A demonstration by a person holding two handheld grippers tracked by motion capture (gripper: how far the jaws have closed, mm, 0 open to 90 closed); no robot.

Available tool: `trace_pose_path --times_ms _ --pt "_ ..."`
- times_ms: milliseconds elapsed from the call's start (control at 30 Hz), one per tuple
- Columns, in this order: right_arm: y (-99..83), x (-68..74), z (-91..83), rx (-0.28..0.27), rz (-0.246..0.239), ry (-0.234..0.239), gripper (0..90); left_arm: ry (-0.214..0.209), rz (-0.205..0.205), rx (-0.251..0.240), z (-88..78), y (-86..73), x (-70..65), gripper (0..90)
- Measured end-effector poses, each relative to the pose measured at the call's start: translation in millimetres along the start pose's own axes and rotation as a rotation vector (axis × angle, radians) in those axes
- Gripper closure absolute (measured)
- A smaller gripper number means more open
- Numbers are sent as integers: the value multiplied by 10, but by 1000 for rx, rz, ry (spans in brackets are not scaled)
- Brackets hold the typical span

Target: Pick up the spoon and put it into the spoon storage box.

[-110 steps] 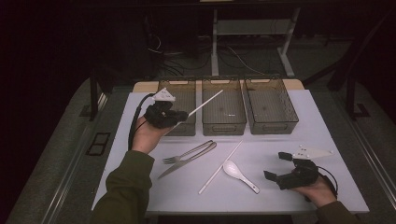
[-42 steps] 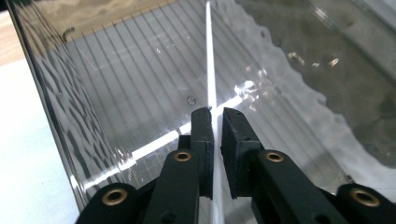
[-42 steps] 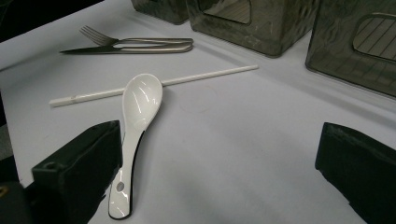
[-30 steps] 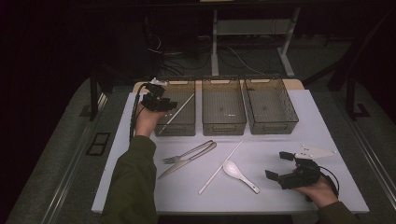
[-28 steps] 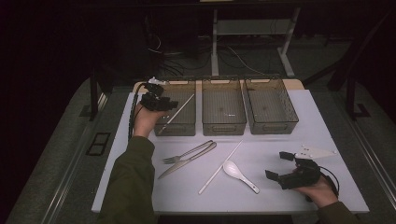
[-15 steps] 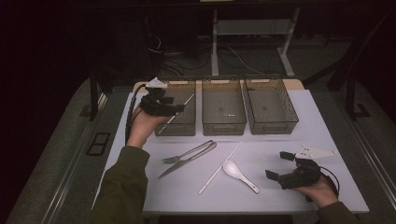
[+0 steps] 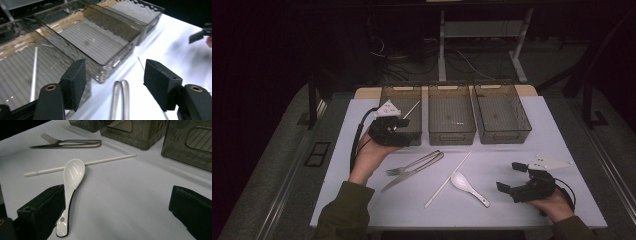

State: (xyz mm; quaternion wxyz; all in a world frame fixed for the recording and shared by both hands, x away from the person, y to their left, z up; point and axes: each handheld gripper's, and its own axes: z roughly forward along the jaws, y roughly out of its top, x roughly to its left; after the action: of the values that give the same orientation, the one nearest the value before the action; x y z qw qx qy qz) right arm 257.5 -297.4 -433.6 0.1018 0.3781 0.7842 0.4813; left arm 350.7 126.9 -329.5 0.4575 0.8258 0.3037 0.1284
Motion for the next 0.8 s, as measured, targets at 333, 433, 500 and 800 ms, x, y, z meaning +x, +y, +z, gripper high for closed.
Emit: trace_pose_path --times_ms 333,433,500,800 --pt "-9 -3 -13 -7 5 -7 8 -29 11 16 77 -277 -340 314" --pt "-6 7 -13 -8 4 -6 8 -43 13 34 129 -369 -442 312" --pt "-6 8 -7 -4 2 -8 8 -45 24 49 162 -418 -514 312" --pt "-9 4 -18 -7 1 -11 8 -65 40 96 339 -637 -769 373"
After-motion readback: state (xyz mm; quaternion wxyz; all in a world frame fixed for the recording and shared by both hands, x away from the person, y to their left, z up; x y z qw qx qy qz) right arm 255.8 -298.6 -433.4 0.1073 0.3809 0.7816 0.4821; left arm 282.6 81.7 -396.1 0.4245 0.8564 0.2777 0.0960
